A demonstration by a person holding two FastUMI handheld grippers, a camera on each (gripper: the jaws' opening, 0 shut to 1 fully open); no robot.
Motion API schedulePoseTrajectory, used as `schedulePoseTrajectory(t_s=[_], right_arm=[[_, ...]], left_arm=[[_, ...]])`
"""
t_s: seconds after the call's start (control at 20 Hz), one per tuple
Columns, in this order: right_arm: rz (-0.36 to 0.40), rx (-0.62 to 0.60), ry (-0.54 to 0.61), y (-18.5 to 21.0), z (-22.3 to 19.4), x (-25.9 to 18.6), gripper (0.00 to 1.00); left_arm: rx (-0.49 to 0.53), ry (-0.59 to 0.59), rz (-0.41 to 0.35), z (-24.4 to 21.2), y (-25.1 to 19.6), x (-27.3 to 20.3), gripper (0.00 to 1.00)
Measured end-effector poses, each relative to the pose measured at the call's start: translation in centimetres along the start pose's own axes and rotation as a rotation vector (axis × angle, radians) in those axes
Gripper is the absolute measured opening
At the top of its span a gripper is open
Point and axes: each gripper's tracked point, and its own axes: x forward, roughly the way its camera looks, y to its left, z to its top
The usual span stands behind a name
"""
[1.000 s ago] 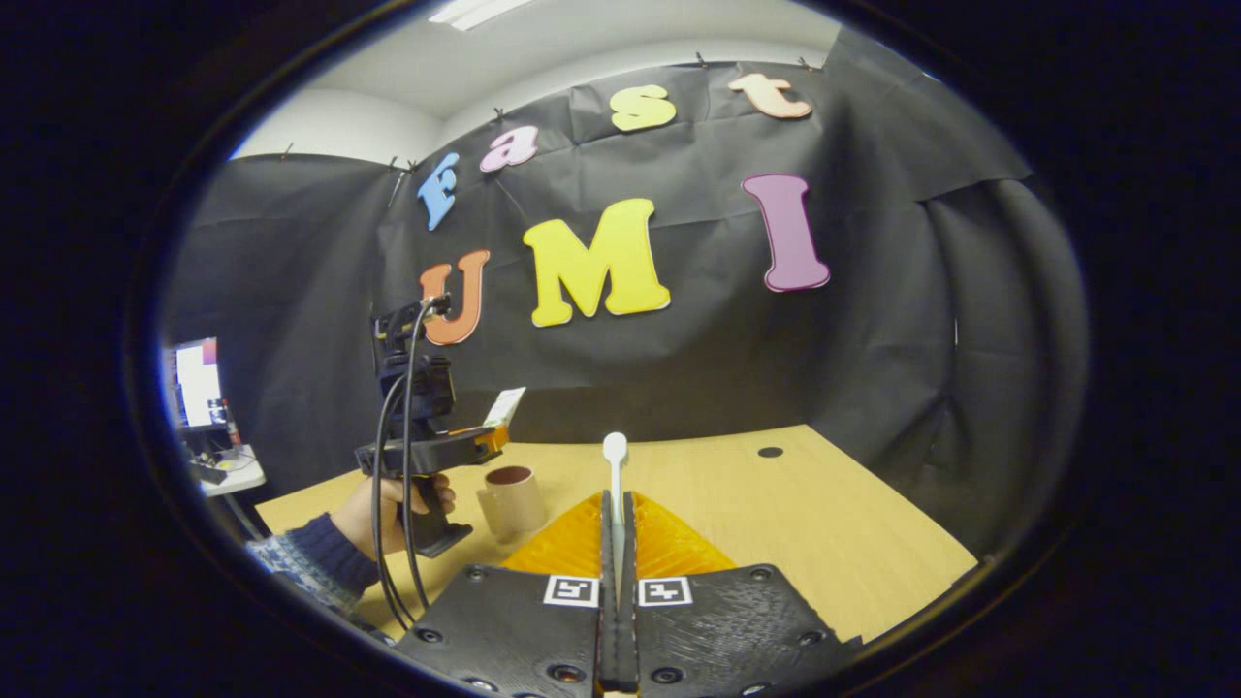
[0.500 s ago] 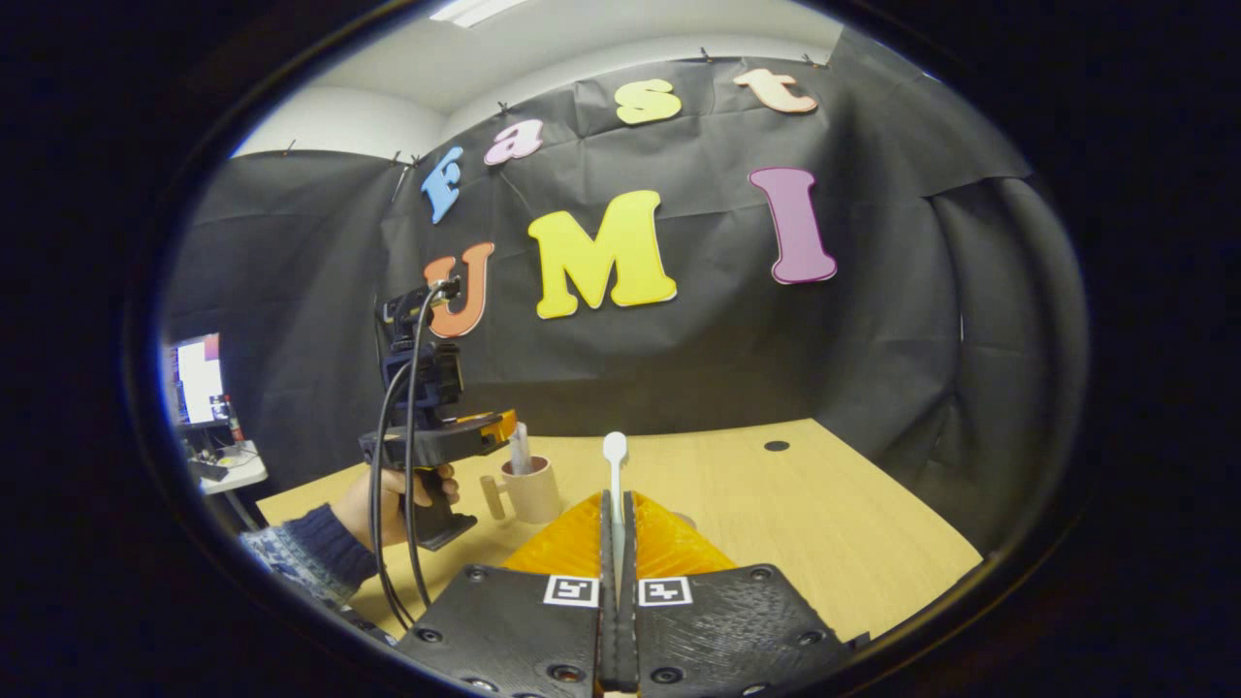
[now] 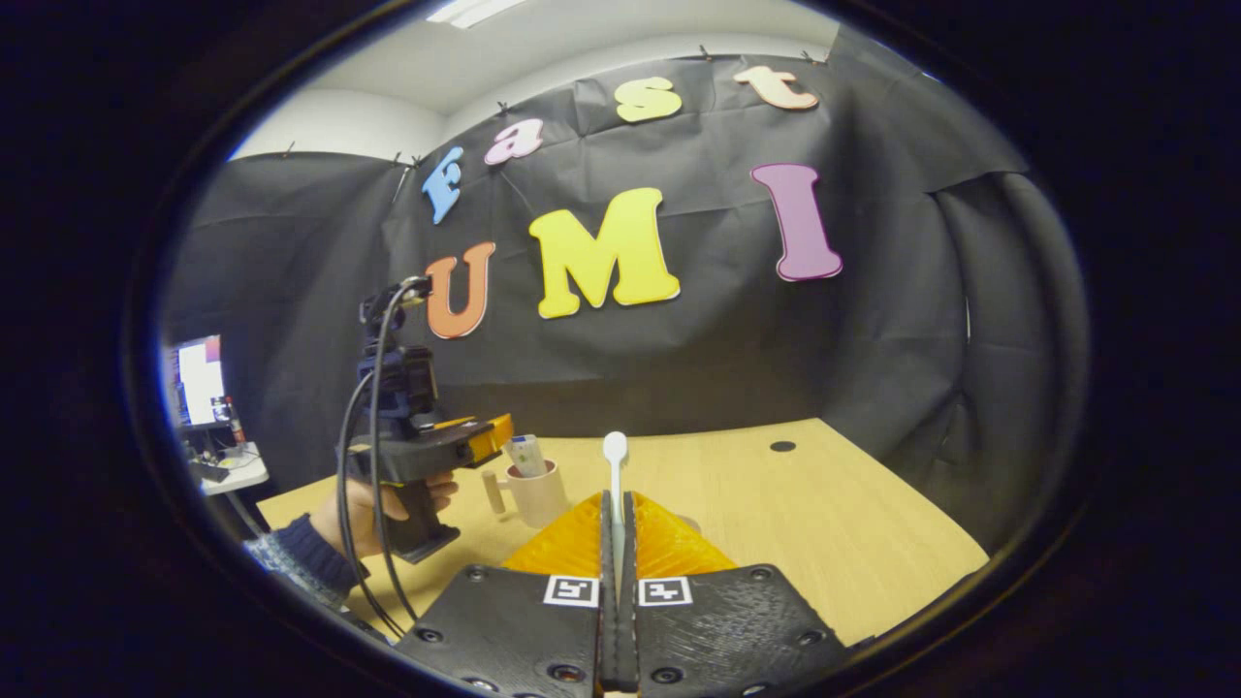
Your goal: Put the toothbrush and toothpaste on the desktop into the cup, then pick up the cup and place it on the coaster on the desktop.
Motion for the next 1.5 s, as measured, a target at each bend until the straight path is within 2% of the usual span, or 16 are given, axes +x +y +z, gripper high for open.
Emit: schedulePoseTrajectory(t_s=[0.05,0.15,0.2,0.3,0.6,0.8,0.9,0.95,1.05,1.1,1.3,1.35,1.5], right_arm=[[0.01,0.005,0.001,0.2,-0.1,0.4,0.0],[0.026,0.001,-0.004,0.7,0.6,2.2,0.0],[0.029,-0.008,-0.006,1.3,1.6,4.4,0.02],[0.043,-0.022,-0.01,2.8,2.4,7.2,0.0],[0.182,-0.022,-0.067,10.0,5.7,14.4,0.01],[0.23,-0.016,-0.126,14.1,7.9,19.7,0.01],[0.233,-0.028,-0.17,15.7,9.0,21.8,0.03],[0.227,-0.043,-0.191,16.2,9.2,22.7,0.0],[0.204,-0.081,-0.207,16.8,9.2,24.6,0.02],[0.198,-0.097,-0.207,17.0,8.8,25.1,0.0],[0.175,-0.118,-0.214,16.6,8.1,27.1,0.03],[0.169,-0.115,-0.215,16.4,7.9,27.6,0.0],[0.149,-0.133,-0.194,15.6,6.8,29.0,0.01]], left_arm=[[0.003,0.001,-0.018,-0.5,-0.1,-0.6,0.87],[0.014,0.006,-0.013,-1.3,0.5,-2.0,1.0],[0.017,0.013,-0.008,-1.9,0.9,-2.8,1.0],[0.015,0.042,-0.016,-2.9,1.2,-4.6,1.0],[-0.013,0.07,-0.045,-5.3,1.8,-9.7,1.0],[-0.044,0.092,-0.041,-6.6,3.2,-11.6,1.0],[-0.071,0.089,-0.048,-6.6,3.5,-12.1,1.0],[-0.085,0.086,-0.047,-6.6,3.7,-12.4,0.98],[-0.118,0.082,-0.046,-6.6,4.1,-12.6,0.98],[-0.127,0.082,-0.052,-6.6,4.0,-12.6,0.98],[-0.122,0.08,-0.063,-6.7,3.9,-12.8,0.98],[-0.128,0.08,-0.07,-6.7,3.8,-12.9,0.98],[-0.116,0.083,-0.085,-7.2,3.1,-13.3,0.98]])
